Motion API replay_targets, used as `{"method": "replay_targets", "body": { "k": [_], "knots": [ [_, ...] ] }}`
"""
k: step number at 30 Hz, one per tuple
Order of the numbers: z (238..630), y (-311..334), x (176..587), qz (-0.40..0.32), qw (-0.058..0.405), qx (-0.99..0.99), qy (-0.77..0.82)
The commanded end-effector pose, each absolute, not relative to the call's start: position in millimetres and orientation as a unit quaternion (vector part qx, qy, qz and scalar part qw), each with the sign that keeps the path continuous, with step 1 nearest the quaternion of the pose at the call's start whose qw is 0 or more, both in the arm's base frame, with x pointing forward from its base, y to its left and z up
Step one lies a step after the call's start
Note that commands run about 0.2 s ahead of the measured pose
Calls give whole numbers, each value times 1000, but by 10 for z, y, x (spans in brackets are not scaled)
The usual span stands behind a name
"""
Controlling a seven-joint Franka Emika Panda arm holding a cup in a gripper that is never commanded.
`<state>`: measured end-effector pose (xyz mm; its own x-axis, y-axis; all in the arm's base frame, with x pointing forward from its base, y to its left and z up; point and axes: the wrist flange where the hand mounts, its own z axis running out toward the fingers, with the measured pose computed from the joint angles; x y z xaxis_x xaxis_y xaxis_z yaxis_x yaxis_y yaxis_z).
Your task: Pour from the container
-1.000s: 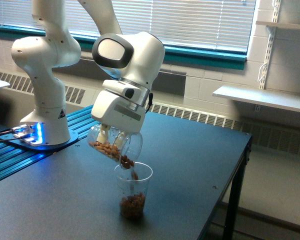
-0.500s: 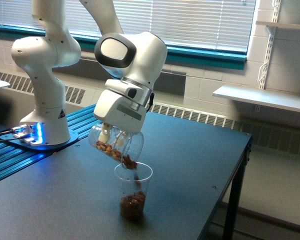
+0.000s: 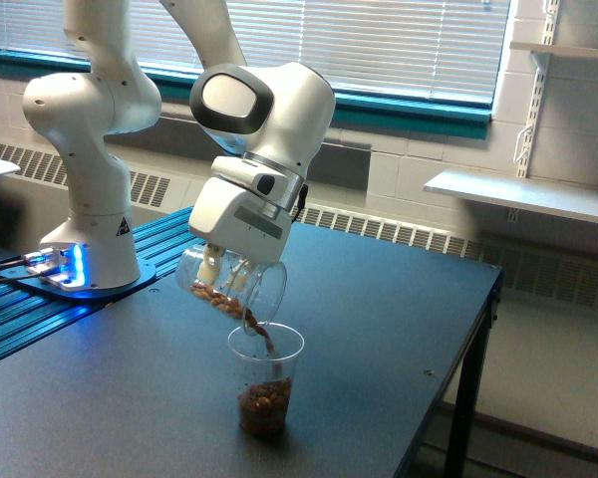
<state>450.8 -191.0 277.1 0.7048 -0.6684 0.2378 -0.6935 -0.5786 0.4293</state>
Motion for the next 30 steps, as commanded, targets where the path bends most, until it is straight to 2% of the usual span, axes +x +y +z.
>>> {"method": "replay_targets", "body": {
  "k": [1, 30],
  "knots": [
    [2782, -1896, 4541, 21, 259, 891, -371],
    [2809, -1906, 4580, 7, 256, 899, -356]
  ]
}}
